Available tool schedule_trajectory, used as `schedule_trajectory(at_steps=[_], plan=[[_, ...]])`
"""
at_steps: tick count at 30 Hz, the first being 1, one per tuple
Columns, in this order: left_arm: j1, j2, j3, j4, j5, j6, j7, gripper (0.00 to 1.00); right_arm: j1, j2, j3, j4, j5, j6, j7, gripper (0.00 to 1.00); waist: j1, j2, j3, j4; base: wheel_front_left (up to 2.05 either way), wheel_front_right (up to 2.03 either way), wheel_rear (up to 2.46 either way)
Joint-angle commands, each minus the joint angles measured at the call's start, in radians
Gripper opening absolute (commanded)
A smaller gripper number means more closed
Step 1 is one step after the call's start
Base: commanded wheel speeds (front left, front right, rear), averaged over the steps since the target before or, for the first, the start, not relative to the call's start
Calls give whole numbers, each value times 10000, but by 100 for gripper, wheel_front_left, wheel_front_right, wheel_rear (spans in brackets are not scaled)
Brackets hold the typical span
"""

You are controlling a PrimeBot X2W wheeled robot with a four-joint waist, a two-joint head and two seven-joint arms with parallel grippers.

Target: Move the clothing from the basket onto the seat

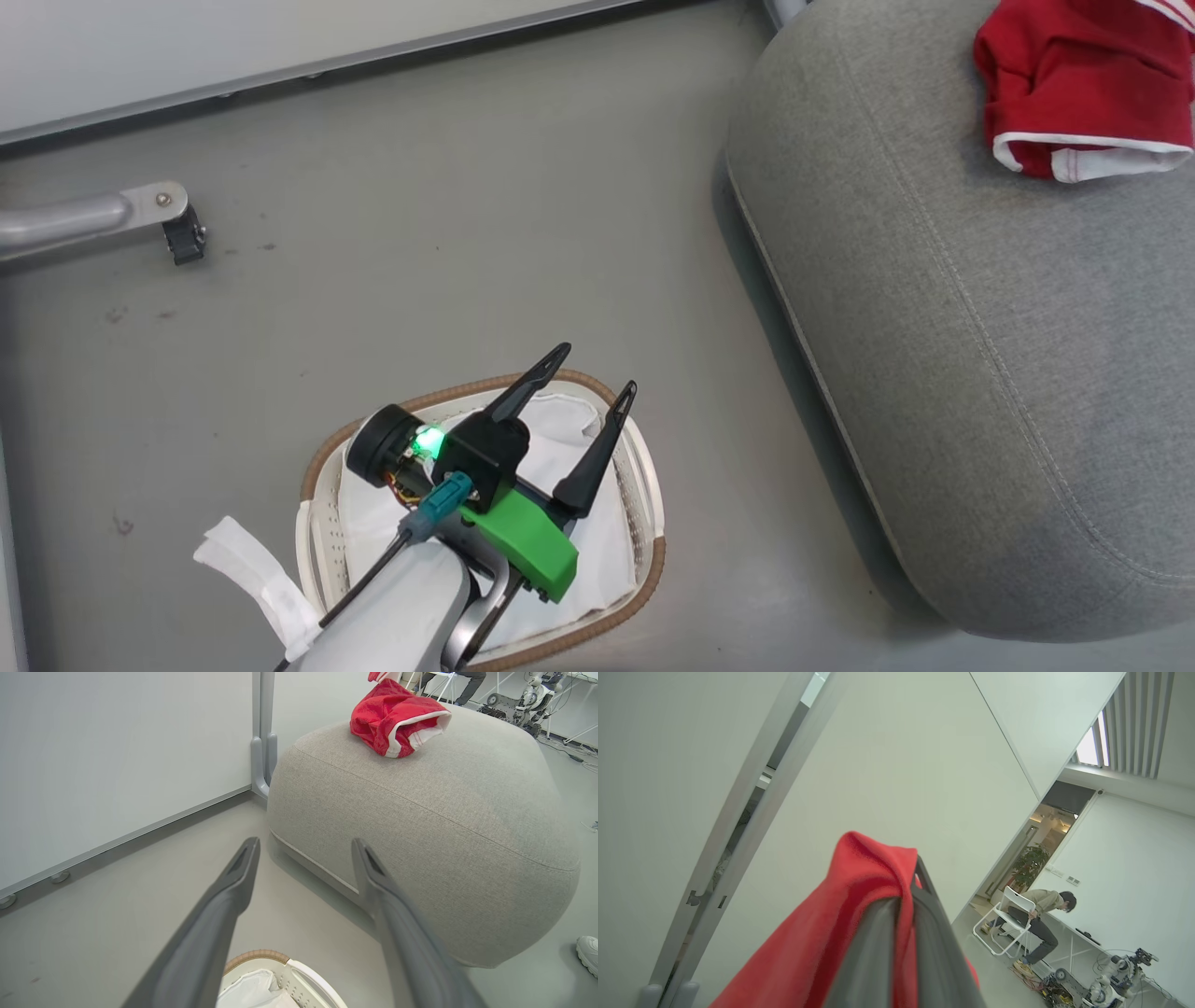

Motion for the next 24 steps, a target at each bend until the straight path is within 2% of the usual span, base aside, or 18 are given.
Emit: schedule_trajectory(at_steps=[1, 4, 10, 16, 20, 21, 22, 23, 24], plan=[[-258, 126, 70, -98, 6, 56, 39, 100, 335, -95, -282, 357, 39, -15, -125, 0, -1, -1, 523, 311, 0, 0, 0], [-322, 283, 117, -215, 49, 105, 141, 100, 926, 7, -962, 963, -137, -15, -395, 0, -1, -1, 825, 243, 0, 0, 0], [-180, 565, 130, -503, 45, 246, 378, 100, 2718, 694, -2499, 1813, -731, -15, -1045, 0, -1, -1, 1200, 18, 0, 0, 0], [85, 878, 211, -780, -62, 384, 555, 100, 4184, 1547, -3574, 2197, -1377, -15, -1326, 0, -1, -1, 1257, -198, 0, 0, 0], [244, 1017, 315, -959, -161, 533, 628, 100, 4789, 2150, -3896, 2185, -1647, -15, -1518, 2, -1, -1, 1169, -398, 0, 0, 0], [282, 1042, 336, -998, -176, 567, 643, 100, 4904, 2282, -3963, 2147, -1683, -15, -1552, 13, -1, -1, 1137, -439, 0, 0, 0], [328, 1058, 342, -1033, -215, 595, 667, 100, 5060, 2442, -4006, 2120, -1743, -15, -1584, 36, -1, -1, 1096, -475, 0, 0, 0], [391, 1065, 332, -1077, -262, 624, 697, 100, 5303, 2703, -4004, 2088, -1803, -15, -1629, 93, -1, -1, 1002, -533, 0, 0, 0], [445, 1054, 325, -1111, -316, 666, 687, 100, 5482, 2910, -4055, 2016, -1554, -15, -1639, 100, -1, -1, 890, -584, 0, 0, 0]])
